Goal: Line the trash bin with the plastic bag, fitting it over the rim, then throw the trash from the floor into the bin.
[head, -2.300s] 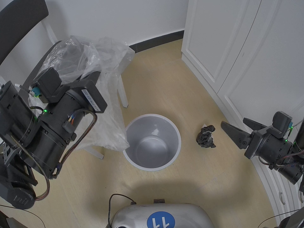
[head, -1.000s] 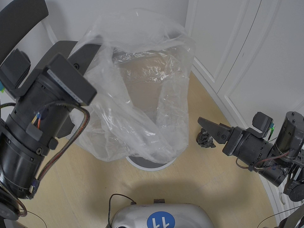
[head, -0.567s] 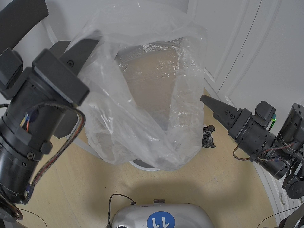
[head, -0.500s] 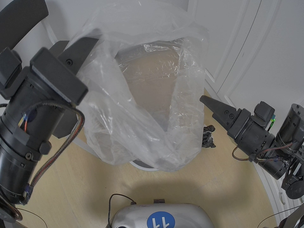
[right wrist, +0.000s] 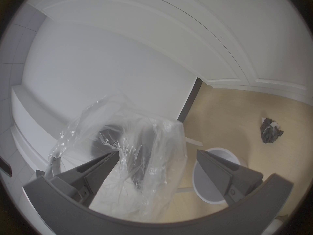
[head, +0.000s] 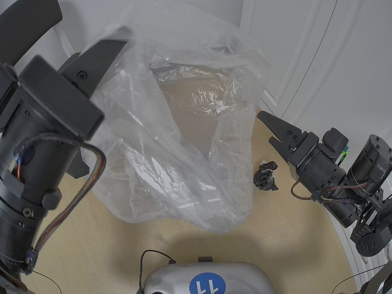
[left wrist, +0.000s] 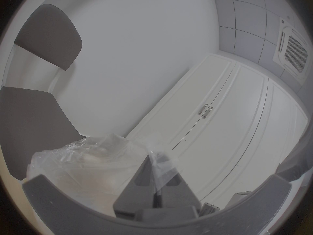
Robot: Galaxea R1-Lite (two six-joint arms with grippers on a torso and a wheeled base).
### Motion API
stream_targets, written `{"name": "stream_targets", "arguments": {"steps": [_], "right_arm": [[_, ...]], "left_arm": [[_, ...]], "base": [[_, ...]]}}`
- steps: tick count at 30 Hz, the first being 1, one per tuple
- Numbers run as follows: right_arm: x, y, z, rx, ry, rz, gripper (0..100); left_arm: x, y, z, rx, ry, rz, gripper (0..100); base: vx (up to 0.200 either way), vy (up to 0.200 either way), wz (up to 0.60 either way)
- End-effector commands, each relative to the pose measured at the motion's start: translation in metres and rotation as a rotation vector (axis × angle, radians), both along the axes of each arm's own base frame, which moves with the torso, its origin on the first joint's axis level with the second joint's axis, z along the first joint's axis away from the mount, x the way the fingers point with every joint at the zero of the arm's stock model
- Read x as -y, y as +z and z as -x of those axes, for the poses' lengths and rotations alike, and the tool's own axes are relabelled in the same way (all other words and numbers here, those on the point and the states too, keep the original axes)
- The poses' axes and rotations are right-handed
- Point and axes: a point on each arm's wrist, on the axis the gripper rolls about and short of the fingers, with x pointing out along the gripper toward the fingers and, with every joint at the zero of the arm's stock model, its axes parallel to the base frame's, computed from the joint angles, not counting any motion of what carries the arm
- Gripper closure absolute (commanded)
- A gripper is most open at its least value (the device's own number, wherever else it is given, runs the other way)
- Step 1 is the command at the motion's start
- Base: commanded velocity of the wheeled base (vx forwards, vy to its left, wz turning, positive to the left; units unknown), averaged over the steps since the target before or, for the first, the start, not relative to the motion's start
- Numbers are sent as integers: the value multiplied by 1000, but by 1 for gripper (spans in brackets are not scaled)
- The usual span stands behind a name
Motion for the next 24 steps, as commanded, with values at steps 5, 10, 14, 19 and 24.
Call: {"name": "stream_targets", "arguments": {"steps": [5,10,14,19,24], "right_arm": [[-19,-35,-20,-83,19,63,0],[-29,-45,-33,-76,44,52,0],[-36,-45,-35,-47,69,31,0],[-42,-48,-34,-60,96,31,0],[-49,-60,-30,-103,125,45,0]], "left_arm": [[3,-1,1,-1,-12,1,100],[3,-1,1,-1,-12,2,100],[3,-1,1,-1,-11,0,100],[4,-1,1,-1,-11,0,100],[4,-1,0,13,-12,18,100]], "base": [[0,0,0],[0,0,0],[0,0,0],[0,0,0],[0,0,0]]}}
